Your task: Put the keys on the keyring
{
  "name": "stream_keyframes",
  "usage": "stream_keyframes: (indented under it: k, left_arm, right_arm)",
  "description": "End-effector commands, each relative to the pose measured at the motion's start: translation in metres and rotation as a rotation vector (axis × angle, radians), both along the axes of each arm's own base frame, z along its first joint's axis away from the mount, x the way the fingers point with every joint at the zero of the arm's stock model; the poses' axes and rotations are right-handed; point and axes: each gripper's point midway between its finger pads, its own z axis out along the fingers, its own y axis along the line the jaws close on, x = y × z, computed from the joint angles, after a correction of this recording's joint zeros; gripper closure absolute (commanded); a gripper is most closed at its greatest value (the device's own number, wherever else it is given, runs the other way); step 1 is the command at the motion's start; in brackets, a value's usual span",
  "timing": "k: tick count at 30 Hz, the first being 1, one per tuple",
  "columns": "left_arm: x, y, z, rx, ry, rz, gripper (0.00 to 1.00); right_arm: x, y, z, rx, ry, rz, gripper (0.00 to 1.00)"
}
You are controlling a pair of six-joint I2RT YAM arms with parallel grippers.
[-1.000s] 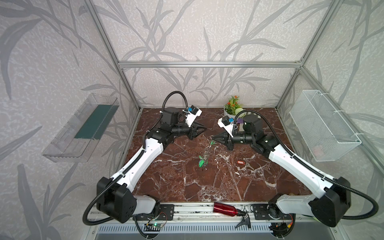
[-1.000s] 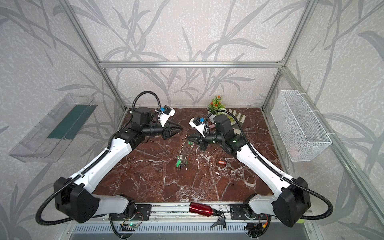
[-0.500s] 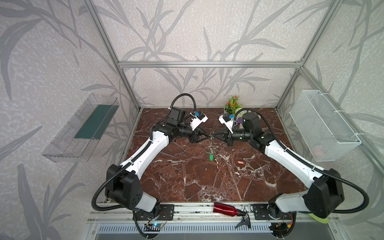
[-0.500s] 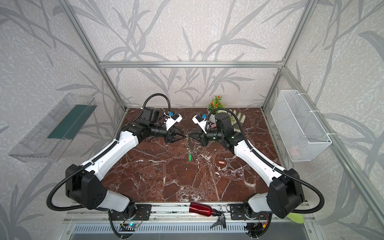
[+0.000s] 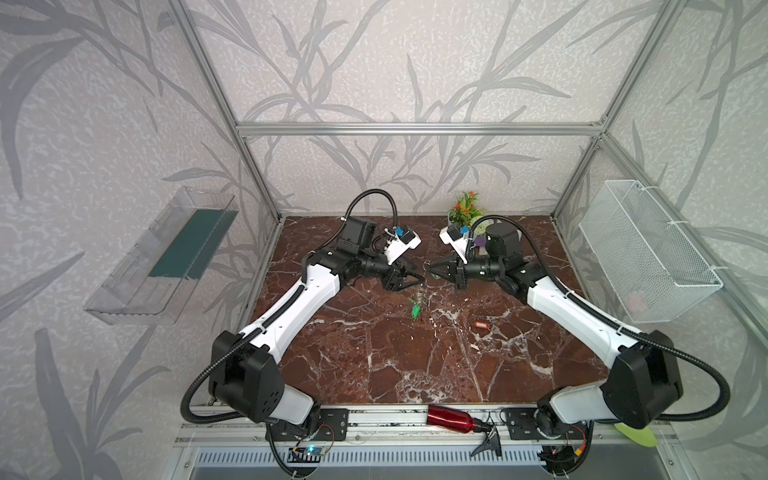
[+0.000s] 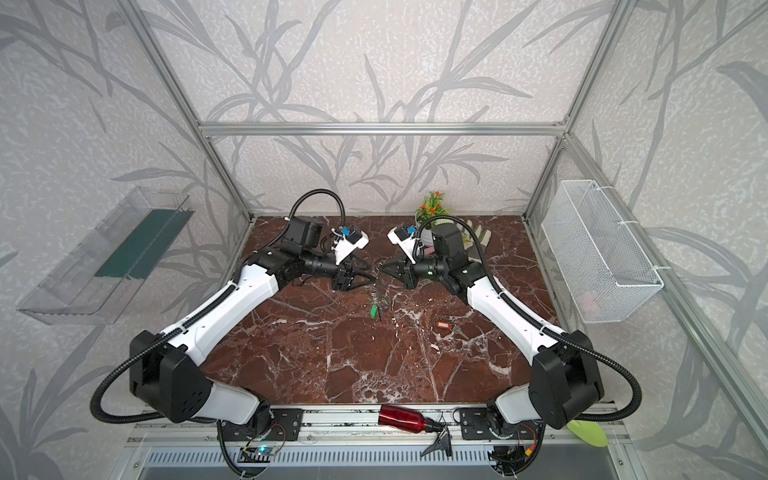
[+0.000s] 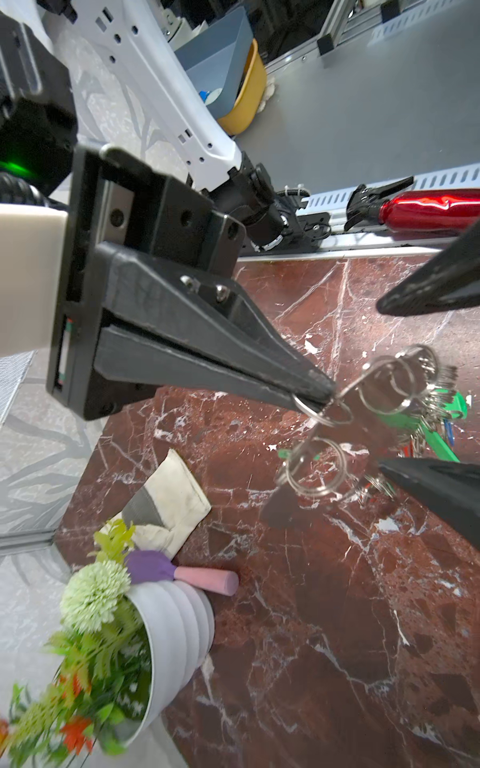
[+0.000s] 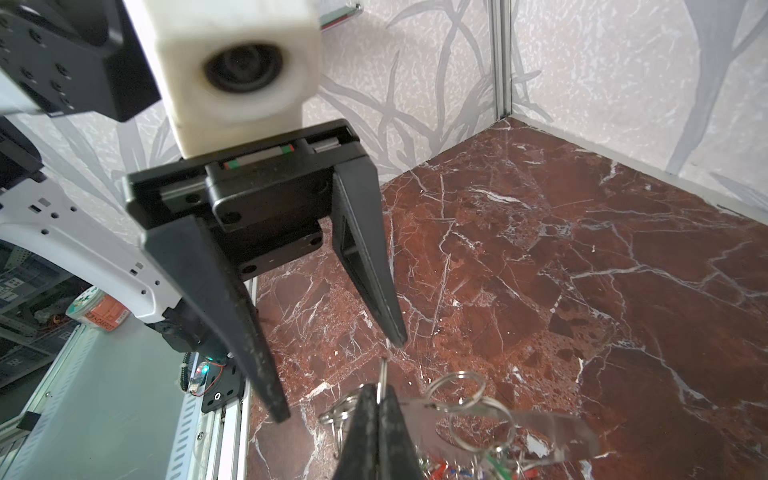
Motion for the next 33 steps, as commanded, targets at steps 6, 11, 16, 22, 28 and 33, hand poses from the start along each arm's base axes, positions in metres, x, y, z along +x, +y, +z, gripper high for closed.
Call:
stream_keyframes:
  k: [6,11,16,22,28,33]
  left_arm:
    - [0.003,0.033,0.053,-0.228,-0.116,0.096,0.5]
    - [-0.003,0.021,0.061,-0.289,-0.096,0.027,0.64]
    - [-0.006,0.007,0.063,-0.296,-0.069,-0.03,0.65]
    - [-0.007,-0.001,0.055,-0.274,-0.04,-0.06,0.65]
    - [-0.014,-0.005,0.052,-0.273,-0.029,-0.104,0.65]
    - [-0.011,-0.007,0.046,-0.259,-0.022,-0.11,0.65]
  right_arm:
    - [-0.011,0.004,0.041,0.103,-0.066,0.093,1.0]
    - [-0.019,0.005,0.047,0.119,-0.061,0.126,1.0]
    - [-0.023,0.004,0.049,0.119,-0.062,0.132,1.0]
    - [-0.025,0.004,0.05,0.12,-0.055,0.142,1.0]
    - [-0.026,0.004,0.051,0.122,-0.055,0.151,1.0]
    - [-0.026,0.005,0.052,0.125,-0.053,0.16,1.0]
